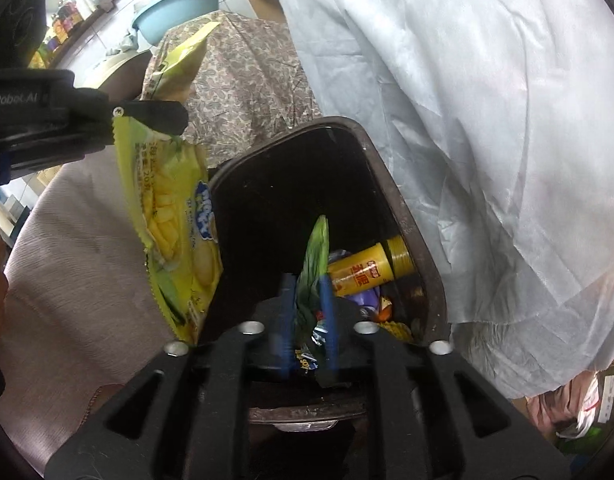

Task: Collect trash

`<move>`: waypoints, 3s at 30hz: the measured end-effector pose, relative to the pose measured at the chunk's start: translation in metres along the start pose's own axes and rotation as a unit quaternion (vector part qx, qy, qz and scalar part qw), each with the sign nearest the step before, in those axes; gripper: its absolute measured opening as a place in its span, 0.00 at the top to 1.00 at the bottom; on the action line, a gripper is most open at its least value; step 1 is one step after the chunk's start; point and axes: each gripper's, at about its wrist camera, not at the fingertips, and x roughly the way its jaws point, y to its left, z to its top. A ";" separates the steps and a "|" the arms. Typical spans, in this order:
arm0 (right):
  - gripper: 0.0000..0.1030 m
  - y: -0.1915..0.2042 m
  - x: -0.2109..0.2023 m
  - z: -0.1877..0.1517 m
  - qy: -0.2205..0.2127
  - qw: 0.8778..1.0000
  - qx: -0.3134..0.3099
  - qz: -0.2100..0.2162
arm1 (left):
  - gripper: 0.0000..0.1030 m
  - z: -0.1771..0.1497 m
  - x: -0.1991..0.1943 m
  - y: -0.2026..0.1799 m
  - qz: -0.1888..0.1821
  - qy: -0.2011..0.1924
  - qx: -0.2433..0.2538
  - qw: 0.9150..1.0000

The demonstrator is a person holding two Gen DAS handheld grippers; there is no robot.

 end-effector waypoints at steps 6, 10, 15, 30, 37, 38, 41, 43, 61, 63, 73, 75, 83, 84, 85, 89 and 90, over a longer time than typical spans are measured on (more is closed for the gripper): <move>0.41 0.003 -0.008 0.001 -0.017 1.000 -0.012 -0.019 | 0.40 0.000 -0.018 0.003 0.006 -0.032 -0.008 0.999; 0.33 0.009 -0.016 0.002 -0.026 0.998 -0.023 -0.050 | 0.32 -0.005 -0.046 0.002 0.002 -0.052 -0.001 0.999; 0.20 0.017 -0.032 0.001 -0.048 0.994 -0.041 -0.093 | 0.11 -0.021 -0.103 0.011 -0.013 -0.112 -0.005 0.994; 0.06 0.099 -0.113 -0.001 -0.137 0.976 -0.099 -0.138 | 0.05 -0.117 -0.253 0.046 0.065 -0.271 -0.005 0.960; 0.06 0.167 -0.164 -0.016 -0.182 0.969 -0.144 -0.083 | 0.05 -0.165 -0.299 0.054 0.161 -0.305 -0.010 0.938; 0.06 0.176 -0.170 -0.020 -0.190 0.967 -0.152 -0.079 | 0.05 -0.174 -0.305 0.054 0.175 -0.312 -0.012 0.934; 0.06 0.205 -0.194 -0.038 -0.223 0.956 -0.180 -0.055 | 0.05 -0.198 -0.320 0.055 0.210 -0.326 -0.027 0.921; 0.06 0.220 -0.206 -0.048 -0.240 0.950 -0.193 -0.046 | 0.05 -0.212 -0.328 0.056 0.218 -0.332 -0.048 0.916; 0.06 0.282 -0.269 -0.112 -0.271 0.934 -0.228 0.051 | 0.05 -0.297 -0.366 0.067 0.282 -0.362 -0.168 0.872; 0.06 0.284 -0.273 -0.116 -0.271 0.933 -0.229 0.059 | 0.05 -0.302 -0.367 0.069 0.281 -0.361 -0.174 0.872; 0.06 0.287 -0.283 -0.120 -0.283 0.929 -0.232 0.061 | 0.05 -0.314 -0.375 0.072 0.287 -0.366 -0.183 0.866; 0.06 0.287 -0.283 -0.119 -0.283 0.929 -0.230 0.063 | 0.05 -0.313 -0.378 0.071 0.288 -0.368 -0.181 0.865; 0.06 0.280 -0.281 -0.115 -0.280 0.933 -0.219 0.064 | 0.05 -0.317 -0.379 0.074 0.299 -0.365 -0.188 0.861; 0.06 0.280 -0.281 -0.115 -0.279 0.933 -0.218 0.065 | 0.05 -0.318 -0.380 0.075 0.299 -0.366 -0.189 0.861; 0.06 0.279 -0.280 -0.115 -0.278 0.933 -0.217 0.065 | 0.05 -0.318 -0.380 0.075 0.301 -0.366 -0.190 0.860; 0.06 0.278 -0.279 -0.115 -0.277 0.934 -0.214 0.065 | 0.05 -0.319 -0.381 0.076 0.302 -0.365 -0.190 0.860; 0.06 0.278 -0.279 -0.115 -0.277 0.935 -0.214 0.066 | 0.05 -0.319 -0.380 0.076 0.303 -0.364 -0.190 0.860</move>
